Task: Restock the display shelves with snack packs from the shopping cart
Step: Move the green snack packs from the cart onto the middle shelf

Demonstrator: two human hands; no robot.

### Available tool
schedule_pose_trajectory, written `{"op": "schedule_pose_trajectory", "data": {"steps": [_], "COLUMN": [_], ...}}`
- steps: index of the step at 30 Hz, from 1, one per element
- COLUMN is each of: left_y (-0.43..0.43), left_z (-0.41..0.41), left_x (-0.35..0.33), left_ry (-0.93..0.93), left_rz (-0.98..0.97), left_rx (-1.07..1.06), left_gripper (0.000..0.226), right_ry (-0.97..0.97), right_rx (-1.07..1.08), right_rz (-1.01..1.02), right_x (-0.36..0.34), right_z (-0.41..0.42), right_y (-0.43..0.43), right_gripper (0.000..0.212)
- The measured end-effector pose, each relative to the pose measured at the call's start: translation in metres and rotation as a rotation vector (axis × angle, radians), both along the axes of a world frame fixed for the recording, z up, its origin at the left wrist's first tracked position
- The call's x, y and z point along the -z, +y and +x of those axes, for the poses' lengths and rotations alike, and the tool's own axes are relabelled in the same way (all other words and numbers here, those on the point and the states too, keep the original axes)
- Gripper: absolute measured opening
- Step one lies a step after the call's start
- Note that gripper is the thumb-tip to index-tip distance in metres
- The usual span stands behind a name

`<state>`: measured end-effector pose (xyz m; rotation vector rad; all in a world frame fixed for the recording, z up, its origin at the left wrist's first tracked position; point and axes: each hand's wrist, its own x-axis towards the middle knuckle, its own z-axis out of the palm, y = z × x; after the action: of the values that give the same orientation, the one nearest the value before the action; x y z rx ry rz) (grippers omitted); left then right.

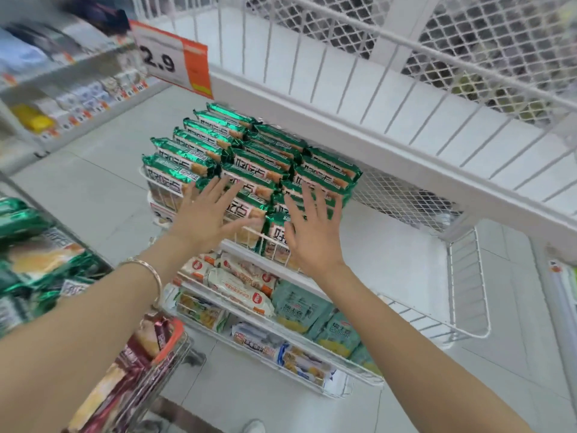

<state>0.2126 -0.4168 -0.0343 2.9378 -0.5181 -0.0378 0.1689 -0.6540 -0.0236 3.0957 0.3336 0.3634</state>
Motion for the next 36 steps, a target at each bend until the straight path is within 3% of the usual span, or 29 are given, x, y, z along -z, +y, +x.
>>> {"op": "schedule_pose_trajectory", "data": {"steps": [9, 12, 15, 19, 24, 29, 30, 34, 36], "left_y": [0.221, 0.287, 0.348, 0.41, 0.466, 0.497, 0.5, 0.503, 0.501], "left_z": [-0.097, -0.128, -0.156, -0.187, -0.214, -0.229, -0.23, -0.225, -0.219], "left_x": [0.013, 0.022, 0.038, 0.049, 0.05, 0.051, 0.052, 0.051, 0.047], "left_ry": [0.137, 0.172, 0.273, 0.264, 0.155, 0.142, 0.131, 0.107, 0.095], "left_rz": [0.024, 0.013, 0.012, -0.036, -0.163, -0.202, -0.215, -0.292, -0.341], "left_rx": [-0.365, -0.461, -0.582, -0.694, -0.823, -0.907, -0.914, -0.913, -0.903], "left_gripper": [0.081, 0.066, 0.065, 0.06, 0.04, 0.039, 0.037, 0.03, 0.03], "right_ry": [0.106, 0.214, 0.314, 0.584, 1.018, 1.512, 1.648, 1.871, 1.898], "right_rx": [-0.436, -0.504, -0.542, -0.565, -0.311, 0.189, 0.286, 0.71, 0.798], "right_rz": [0.044, 0.094, 0.105, 0.024, 0.294, 0.65, 0.696, 1.081, 1.305], "right_x": [0.036, 0.05, 0.069, 0.101, 0.13, 0.155, 0.155, 0.16, 0.154], "right_z": [-0.017, -0.031, -0.047, -0.059, -0.075, -0.106, -0.113, -0.129, -0.128], "right_y": [0.212, 0.293, 0.354, 0.413, 0.47, 0.52, 0.526, 0.544, 0.548], "right_gripper": [0.051, 0.048, 0.046, 0.043, 0.022, 0.095, 0.097, 0.066, 0.034]}}
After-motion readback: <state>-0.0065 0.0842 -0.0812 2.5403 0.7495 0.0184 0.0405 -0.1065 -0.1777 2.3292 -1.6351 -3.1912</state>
